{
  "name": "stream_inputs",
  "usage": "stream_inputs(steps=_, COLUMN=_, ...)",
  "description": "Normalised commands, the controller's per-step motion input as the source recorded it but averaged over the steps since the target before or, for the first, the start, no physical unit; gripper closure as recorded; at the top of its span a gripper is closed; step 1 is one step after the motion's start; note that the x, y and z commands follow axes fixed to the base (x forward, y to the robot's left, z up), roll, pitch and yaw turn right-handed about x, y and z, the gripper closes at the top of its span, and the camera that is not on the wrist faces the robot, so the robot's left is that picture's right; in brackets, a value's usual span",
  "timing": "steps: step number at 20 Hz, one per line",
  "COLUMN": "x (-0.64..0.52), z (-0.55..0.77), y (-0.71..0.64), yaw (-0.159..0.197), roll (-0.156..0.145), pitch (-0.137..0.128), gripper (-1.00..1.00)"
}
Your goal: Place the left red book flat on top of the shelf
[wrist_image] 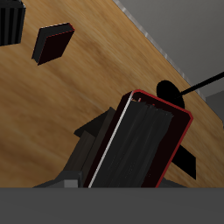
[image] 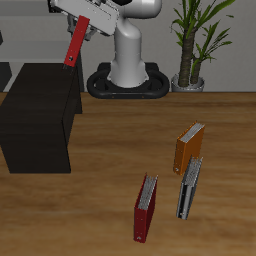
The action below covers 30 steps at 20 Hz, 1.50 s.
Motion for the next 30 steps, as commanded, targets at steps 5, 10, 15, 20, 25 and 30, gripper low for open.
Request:
stream_inputs(steps=5, x=-0.05, z=0.01, y=-0.48, yaw=0.013, roll=-0.090, pitch=-0.010, gripper=1.00)
stream_inputs(steps=10, x=-0.04, z=0.02, y=-0.55, yaw=0.022, roll=-0.112, pitch=-0.012, gripper=1.00)
stream_inputs(steps=15, x=0.03, z=-0.10, y=-0.32, yaw=0.032, roll=-0.059, pitch=0.003, gripper=1.00)
stream_inputs(steps=20, x=0.16, z=-0.30, y=-0.39, yaw=0.046, roll=-0.060, pitch=0.037, gripper=1.00)
stream_inputs(steps=25, x=0.14, z=-0.31, y=-0.23, yaw=0.043, roll=-0.035, pitch=0.025, gripper=1.00)
stream_inputs(steps=30, x=0.23, z=-0.47, y=-0.02, yaw=0.081, roll=0.026, pitch=0.074, gripper=1.00)
